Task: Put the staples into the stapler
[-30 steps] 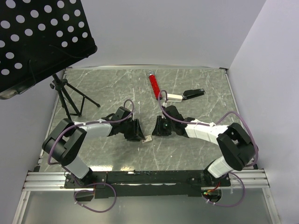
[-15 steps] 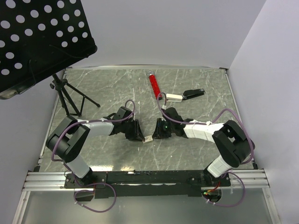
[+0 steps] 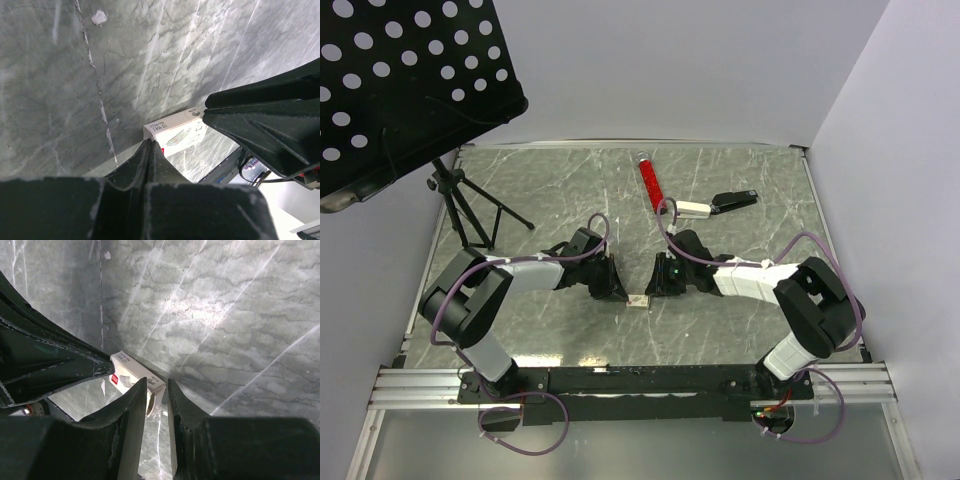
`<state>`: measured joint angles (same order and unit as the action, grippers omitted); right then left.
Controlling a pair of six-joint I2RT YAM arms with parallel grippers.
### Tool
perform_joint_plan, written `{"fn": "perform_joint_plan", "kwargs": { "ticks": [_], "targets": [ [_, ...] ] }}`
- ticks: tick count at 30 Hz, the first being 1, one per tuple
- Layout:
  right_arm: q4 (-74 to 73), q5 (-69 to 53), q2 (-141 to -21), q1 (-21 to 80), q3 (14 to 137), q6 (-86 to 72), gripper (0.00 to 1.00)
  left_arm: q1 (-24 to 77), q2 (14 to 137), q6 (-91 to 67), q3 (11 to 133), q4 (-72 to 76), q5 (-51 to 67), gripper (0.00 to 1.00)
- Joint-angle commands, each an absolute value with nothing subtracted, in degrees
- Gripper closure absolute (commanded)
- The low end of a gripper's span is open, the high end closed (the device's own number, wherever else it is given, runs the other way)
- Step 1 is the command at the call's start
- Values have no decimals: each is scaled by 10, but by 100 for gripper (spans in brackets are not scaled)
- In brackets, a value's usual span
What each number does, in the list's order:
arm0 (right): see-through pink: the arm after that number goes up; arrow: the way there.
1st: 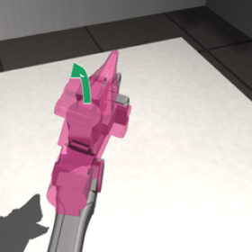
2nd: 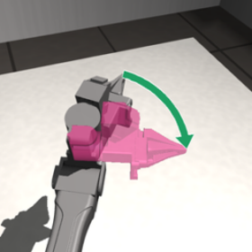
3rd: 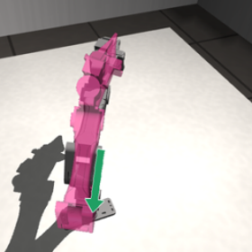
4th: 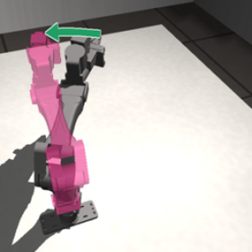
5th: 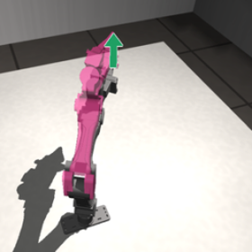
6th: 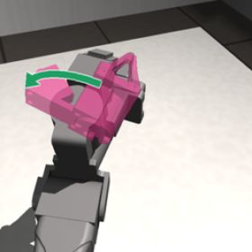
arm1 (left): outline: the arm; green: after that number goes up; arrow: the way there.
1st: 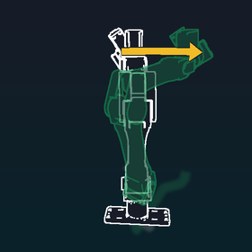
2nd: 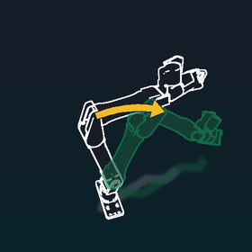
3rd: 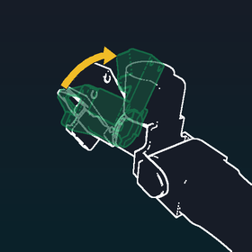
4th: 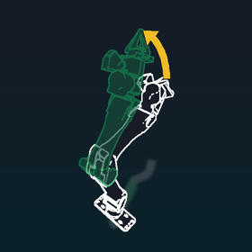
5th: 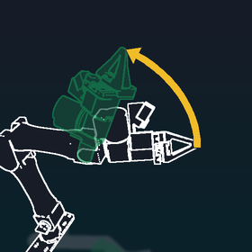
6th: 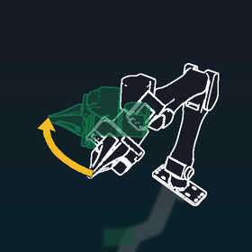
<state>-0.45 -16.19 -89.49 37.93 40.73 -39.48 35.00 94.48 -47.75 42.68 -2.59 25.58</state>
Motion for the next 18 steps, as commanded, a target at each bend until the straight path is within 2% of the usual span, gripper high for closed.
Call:
{"fn": "perform_joint_plan", "kwargs": {
  "ticks": [1,6,18],
  "targets": [
    [9,-170,-856,374,379,-413,69,350,941,-479,439,-24,245,99],
    [12,-168,-820,375,352,-438,69,351,934,-480,439,-27,239,99],
    [52,-192,-836,378,353,-456,69,351,931,-480,440,-32,234,99]
  ]
}}
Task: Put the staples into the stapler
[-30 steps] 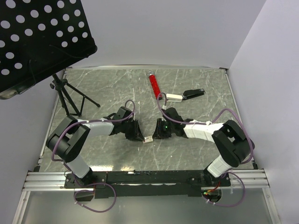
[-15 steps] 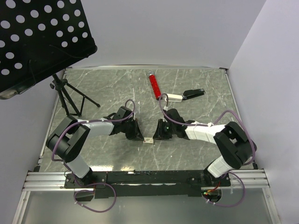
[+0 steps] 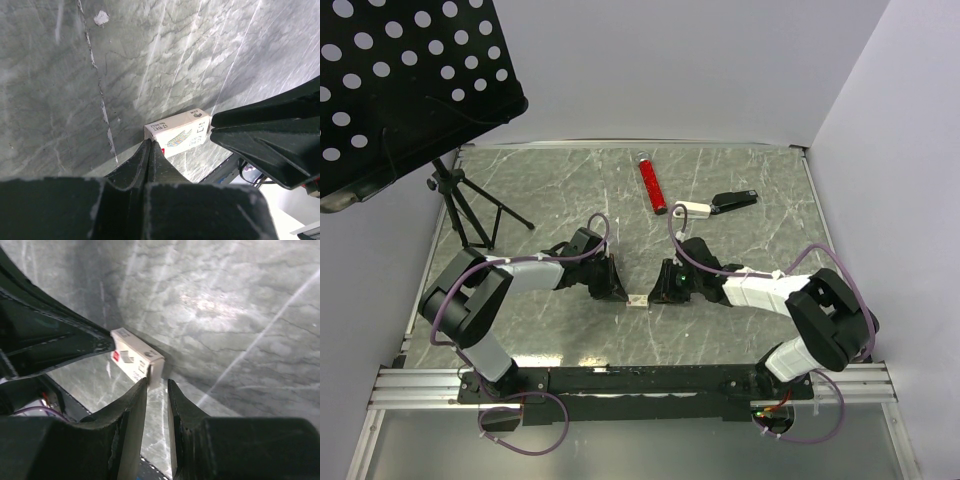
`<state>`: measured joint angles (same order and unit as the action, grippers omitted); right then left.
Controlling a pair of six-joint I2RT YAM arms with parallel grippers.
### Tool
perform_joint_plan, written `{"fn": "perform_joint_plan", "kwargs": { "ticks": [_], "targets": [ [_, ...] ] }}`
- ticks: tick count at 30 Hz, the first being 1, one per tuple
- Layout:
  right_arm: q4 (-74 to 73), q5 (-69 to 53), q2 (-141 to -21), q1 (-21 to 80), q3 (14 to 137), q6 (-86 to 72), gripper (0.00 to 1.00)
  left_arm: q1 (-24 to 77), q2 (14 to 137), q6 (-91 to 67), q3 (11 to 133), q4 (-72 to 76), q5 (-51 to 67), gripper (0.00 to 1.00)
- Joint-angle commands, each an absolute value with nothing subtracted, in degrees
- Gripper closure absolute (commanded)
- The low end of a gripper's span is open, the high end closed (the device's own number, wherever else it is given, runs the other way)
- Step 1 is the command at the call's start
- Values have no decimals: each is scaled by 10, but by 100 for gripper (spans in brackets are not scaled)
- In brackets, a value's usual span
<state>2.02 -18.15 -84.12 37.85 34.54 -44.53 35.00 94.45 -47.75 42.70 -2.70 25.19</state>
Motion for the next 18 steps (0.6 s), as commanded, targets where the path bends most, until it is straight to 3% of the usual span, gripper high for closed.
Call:
{"fn": "perform_joint_plan", "kwargs": {
  "ticks": [1,7,18],
  "targets": [
    [51,-191,-837,378,354,-456,69,351,931,-480,440,-32,234,99],
    [47,-186,-855,377,355,-459,70,352,930,-479,441,-33,234,99],
    [33,-181,-875,380,361,-452,82,352,931,-478,443,-33,233,99]
  ]
}}
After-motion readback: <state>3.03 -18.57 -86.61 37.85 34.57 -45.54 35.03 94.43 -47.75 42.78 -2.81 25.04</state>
